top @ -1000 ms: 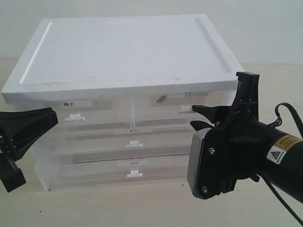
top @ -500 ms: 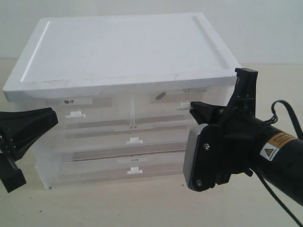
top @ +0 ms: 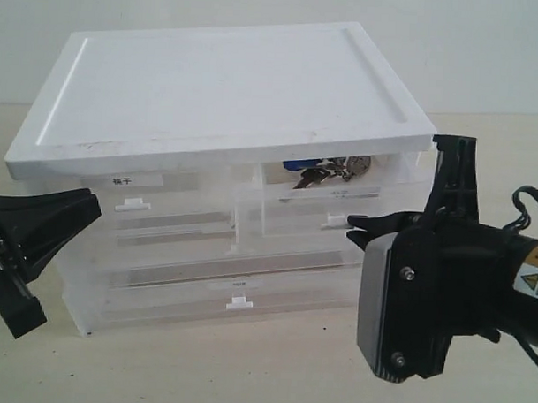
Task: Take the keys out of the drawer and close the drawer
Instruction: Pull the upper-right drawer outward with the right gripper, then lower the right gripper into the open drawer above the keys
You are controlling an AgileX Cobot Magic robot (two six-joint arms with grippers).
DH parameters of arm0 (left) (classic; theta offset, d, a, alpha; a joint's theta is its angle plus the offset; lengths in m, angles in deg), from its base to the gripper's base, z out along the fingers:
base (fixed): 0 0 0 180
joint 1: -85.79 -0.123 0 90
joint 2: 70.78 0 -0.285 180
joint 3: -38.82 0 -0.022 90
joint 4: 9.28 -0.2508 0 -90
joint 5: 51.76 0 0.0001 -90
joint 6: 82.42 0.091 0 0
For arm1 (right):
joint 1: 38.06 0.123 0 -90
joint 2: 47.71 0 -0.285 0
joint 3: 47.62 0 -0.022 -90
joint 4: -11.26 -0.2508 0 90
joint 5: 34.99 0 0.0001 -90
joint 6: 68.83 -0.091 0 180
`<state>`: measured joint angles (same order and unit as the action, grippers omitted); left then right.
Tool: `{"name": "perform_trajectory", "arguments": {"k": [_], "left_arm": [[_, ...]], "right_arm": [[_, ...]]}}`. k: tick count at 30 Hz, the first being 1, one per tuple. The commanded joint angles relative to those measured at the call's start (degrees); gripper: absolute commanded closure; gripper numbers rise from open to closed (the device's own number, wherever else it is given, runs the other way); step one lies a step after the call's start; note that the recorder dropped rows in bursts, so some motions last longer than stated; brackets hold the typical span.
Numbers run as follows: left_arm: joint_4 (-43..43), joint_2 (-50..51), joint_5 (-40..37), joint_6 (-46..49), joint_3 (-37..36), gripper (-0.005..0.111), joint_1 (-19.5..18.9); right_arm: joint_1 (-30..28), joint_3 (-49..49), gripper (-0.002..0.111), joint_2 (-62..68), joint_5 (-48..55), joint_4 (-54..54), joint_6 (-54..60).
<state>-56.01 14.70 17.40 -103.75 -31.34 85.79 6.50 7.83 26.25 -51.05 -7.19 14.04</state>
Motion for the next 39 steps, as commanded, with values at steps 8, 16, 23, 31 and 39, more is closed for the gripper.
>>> {"name": "perform_trajectory", "arguments": {"k": [8,16,23,31,39], "left_arm": [[1.12,0.28,0.81,0.69,-0.04,0.102,0.07],[1.12,0.28,0.81,0.84,-0.04,0.102,0.07],[0.97,0.28,0.81,0.84,-0.04,0.102,0.07],[0.65,0.28,0.81,0.62,-0.04,0.102,0.07],[-0.28,0.28,0.81,0.37,-0.04,0.102,0.07]], "right_arm": [[0.06,0.44,0.108,-6.66,13.88,0.79,-1.82],[0.06,0.44,0.108,-11.78,10.23,0.79,-15.45],[0.06,-1.48,0.103,-18.28,6.39,0.79,-34.43],[-0.05,-16.47,0.086,-17.65,8.42,-7.81,-38.18],[-11.18,-33.84,0.086,-10.33,26.18,-9.64,-42.32]]}}
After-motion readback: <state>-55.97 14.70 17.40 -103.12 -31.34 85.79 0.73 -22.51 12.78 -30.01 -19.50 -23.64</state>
